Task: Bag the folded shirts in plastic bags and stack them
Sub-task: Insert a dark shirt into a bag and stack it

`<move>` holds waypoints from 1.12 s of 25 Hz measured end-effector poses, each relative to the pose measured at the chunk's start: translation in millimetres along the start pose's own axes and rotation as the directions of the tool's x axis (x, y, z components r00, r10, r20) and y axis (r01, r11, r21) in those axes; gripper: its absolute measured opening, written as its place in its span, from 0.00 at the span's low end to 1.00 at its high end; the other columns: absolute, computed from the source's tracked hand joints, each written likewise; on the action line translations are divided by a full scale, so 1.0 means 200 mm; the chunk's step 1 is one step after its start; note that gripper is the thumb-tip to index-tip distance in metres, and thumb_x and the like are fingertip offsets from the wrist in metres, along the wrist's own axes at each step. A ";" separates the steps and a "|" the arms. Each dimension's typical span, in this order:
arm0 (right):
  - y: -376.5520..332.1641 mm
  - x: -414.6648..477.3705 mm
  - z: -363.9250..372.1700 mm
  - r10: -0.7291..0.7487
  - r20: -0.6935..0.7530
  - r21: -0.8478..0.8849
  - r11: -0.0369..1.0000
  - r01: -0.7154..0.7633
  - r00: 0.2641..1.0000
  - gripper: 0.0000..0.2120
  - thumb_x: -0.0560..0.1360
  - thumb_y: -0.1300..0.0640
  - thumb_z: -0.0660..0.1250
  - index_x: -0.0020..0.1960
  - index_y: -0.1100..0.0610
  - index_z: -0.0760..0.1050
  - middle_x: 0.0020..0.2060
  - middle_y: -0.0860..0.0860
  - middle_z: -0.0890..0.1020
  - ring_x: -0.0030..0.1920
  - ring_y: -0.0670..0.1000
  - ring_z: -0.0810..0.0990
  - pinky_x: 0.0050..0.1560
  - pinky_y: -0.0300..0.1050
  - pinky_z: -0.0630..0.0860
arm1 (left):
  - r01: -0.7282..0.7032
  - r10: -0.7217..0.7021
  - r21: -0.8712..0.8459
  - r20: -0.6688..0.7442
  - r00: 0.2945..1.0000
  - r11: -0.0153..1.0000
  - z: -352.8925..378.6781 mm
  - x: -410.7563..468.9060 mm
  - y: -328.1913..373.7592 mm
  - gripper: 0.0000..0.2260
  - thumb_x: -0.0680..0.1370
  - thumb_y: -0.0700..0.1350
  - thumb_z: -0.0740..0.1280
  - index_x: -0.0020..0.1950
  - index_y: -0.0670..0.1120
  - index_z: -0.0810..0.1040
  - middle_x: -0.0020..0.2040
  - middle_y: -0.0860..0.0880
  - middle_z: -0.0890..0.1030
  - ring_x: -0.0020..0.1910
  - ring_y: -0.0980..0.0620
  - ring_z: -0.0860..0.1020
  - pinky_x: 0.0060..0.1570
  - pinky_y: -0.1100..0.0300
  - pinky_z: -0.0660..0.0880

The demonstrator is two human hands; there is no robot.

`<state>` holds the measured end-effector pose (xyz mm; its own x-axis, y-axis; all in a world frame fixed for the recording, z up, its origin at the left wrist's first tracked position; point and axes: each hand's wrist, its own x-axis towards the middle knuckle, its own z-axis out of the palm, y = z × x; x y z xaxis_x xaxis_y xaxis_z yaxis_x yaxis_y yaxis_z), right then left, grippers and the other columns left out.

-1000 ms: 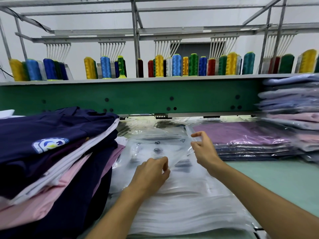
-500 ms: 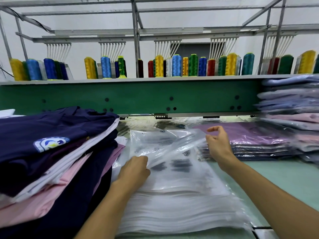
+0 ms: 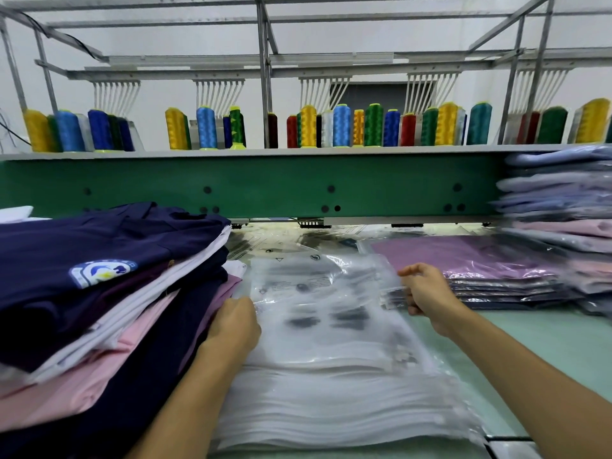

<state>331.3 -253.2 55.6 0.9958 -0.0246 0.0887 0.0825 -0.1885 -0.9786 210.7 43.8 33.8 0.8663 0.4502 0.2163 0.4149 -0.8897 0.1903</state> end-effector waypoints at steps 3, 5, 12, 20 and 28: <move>0.02 -0.01 -0.02 0.039 0.111 -0.046 0.998 -0.034 0.993 0.10 0.82 0.67 0.55 0.56 0.60 0.74 0.29 0.51 0.70 0.26 0.49 0.66 0.24 0.41 0.66 | -0.186 0.184 -0.019 -0.079 0.980 0.982 0.00 -0.01 0.05 0.11 0.78 0.43 0.67 0.60 0.46 0.73 0.58 0.48 0.77 0.55 0.46 0.77 0.45 0.58 0.73; 0.02 -0.04 -0.01 0.041 0.220 -0.131 0.991 -0.012 0.975 0.10 0.80 0.67 0.56 0.55 0.59 0.75 0.30 0.51 0.72 0.26 0.49 0.70 0.25 0.42 0.69 | -0.343 0.338 -0.026 -0.115 0.934 0.939 -0.01 -0.02 0.08 0.03 0.78 0.49 0.68 0.51 0.52 0.77 0.53 0.54 0.79 0.49 0.50 0.77 0.42 0.57 0.72; 0.02 -0.11 0.08 -0.080 0.452 -0.702 0.582 0.410 0.888 0.14 0.80 0.38 0.63 0.49 0.48 0.77 0.61 0.57 0.75 0.62 0.57 0.73 0.61 0.58 0.74 | -0.432 0.411 -0.183 -0.141 0.900 0.883 0.00 -0.03 0.07 0.26 0.74 0.67 0.67 0.35 0.46 0.65 0.32 0.51 0.73 0.31 0.51 0.67 0.30 0.56 0.61; -0.08 -0.22 0.15 -0.349 0.511 -0.538 0.582 0.609 0.785 0.30 0.72 0.22 0.57 0.56 0.44 0.80 0.54 0.39 0.83 0.54 0.43 0.81 0.57 0.52 0.78 | -0.424 0.291 -0.184 -0.489 0.822 0.887 -0.02 -0.03 0.09 0.10 0.83 0.55 0.56 0.47 0.51 0.62 0.38 0.53 0.83 0.35 0.46 0.79 0.33 0.48 0.76; -0.07 -0.14 0.17 -0.451 0.333 -0.620 0.557 0.553 0.828 0.29 0.72 0.76 0.55 0.62 0.51 0.79 0.63 0.51 0.82 0.57 0.56 0.81 0.53 0.56 0.81 | -0.523 0.446 0.003 -0.527 0.723 0.852 0.00 -0.02 0.08 0.15 0.76 0.34 0.66 0.50 0.55 0.74 0.53 0.60 0.80 0.49 0.54 0.74 0.29 0.59 0.68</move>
<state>303.2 -216.8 61.4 0.8008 0.3919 0.4530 0.5712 -0.7271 -0.3809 214.3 27.4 35.2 0.6648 -0.0318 0.7463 -0.0990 -0.9940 0.0458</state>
